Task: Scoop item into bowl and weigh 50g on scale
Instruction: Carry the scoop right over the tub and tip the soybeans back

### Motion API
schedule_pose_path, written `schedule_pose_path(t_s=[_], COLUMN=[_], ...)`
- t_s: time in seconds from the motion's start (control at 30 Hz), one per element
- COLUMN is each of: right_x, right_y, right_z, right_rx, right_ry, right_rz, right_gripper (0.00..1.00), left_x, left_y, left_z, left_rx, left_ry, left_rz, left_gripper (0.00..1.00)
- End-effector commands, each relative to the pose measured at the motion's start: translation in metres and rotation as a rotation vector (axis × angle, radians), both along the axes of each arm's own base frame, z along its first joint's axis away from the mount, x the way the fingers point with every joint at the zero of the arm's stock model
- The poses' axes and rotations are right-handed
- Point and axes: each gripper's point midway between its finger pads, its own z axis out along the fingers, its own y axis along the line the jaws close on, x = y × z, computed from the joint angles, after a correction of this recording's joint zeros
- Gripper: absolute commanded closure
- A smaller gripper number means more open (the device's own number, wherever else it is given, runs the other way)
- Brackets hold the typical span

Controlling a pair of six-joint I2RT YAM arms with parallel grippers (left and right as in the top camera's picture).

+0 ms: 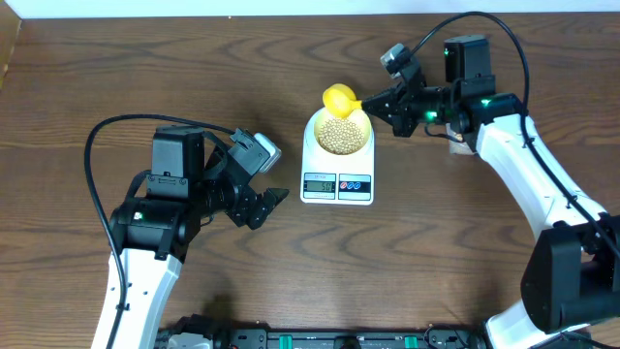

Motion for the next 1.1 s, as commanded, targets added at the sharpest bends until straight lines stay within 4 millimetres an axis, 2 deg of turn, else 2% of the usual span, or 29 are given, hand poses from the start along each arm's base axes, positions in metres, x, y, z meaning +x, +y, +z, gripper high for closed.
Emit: schedule_pose_path(t_s=[0.0, 0.23, 0.53, 0.7, 1.07], right_x=[0.004, 0.015, 0.021, 0.027, 0.009], right_y=[-0.010, -0.049, -0.096, -0.131, -0.186], right_z=[0.010, 0.014, 0.034, 0.026, 0.046], right_rx=[0.003, 0.001, -0.005, -0.115, -0.290], right_ry=[-0.020, -0.008, -0.040, -0.027, -0.065], right_rz=[-0.031, -0.123, -0.236, -0.377, -0.566], right_gripper=[0.99, 0.99, 0.99, 0.99, 0.99], left_x=[-0.001, -0.001, -0.001, -0.001, -0.001], left_y=[0.001, 0.001, 0.001, 0.001, 0.001], left_z=[-0.002, -0.002, -0.002, -0.002, -0.002], left_rx=[0.006, 0.006, 0.006, 0.006, 0.006], left_ry=[0.001, 0.001, 0.001, 0.001, 0.001], left_rz=[-0.005, -0.005, -0.005, -0.005, -0.005], left_gripper=[0.16, 0.16, 0.15, 0.15, 0.16])
